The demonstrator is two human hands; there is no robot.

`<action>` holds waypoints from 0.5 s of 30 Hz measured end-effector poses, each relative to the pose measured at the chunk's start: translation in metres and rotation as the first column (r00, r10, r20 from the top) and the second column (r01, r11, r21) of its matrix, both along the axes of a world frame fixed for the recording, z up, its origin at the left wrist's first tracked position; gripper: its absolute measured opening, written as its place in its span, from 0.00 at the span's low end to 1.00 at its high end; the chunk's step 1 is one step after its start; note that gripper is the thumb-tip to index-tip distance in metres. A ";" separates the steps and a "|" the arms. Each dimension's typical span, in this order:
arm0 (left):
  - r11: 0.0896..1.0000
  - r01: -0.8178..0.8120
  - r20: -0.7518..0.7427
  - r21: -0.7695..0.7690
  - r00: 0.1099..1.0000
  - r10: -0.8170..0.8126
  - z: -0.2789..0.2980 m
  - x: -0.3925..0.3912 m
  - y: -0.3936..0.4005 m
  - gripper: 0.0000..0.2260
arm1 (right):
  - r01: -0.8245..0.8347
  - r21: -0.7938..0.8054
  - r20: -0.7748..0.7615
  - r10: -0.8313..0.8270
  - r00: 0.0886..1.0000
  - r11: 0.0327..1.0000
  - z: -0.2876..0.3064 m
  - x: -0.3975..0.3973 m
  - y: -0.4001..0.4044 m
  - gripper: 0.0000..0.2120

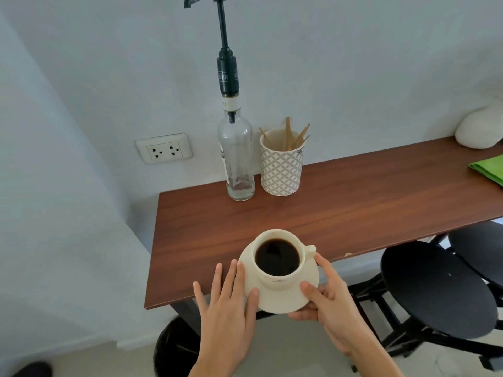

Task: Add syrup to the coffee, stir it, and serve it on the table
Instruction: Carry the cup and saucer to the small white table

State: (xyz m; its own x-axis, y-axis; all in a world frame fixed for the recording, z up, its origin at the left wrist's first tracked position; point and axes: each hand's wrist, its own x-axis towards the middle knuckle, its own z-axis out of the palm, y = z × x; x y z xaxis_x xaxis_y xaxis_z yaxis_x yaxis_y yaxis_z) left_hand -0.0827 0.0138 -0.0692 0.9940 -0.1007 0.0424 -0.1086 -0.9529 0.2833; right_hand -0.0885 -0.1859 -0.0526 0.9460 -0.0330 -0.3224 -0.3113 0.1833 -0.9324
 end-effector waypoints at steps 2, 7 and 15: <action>0.990 -0.077 0.001 -0.115 0.997 0.078 0.002 -0.011 -0.003 0.41 | -0.049 0.008 -0.004 0.049 0.999 0.999 0.001 -0.003 -0.004 0.30; 0.837 -0.315 -0.034 -0.448 0.941 0.336 0.021 -0.044 -0.019 0.29 | -0.203 0.001 -0.004 0.203 0.979 0.979 0.012 -0.011 -0.015 0.30; 0.330 -0.495 -0.178 -0.804 0.730 0.660 0.029 -0.102 -0.027 0.10 | -0.476 -0.007 -0.025 0.476 0.879 0.879 0.031 -0.027 -0.004 0.30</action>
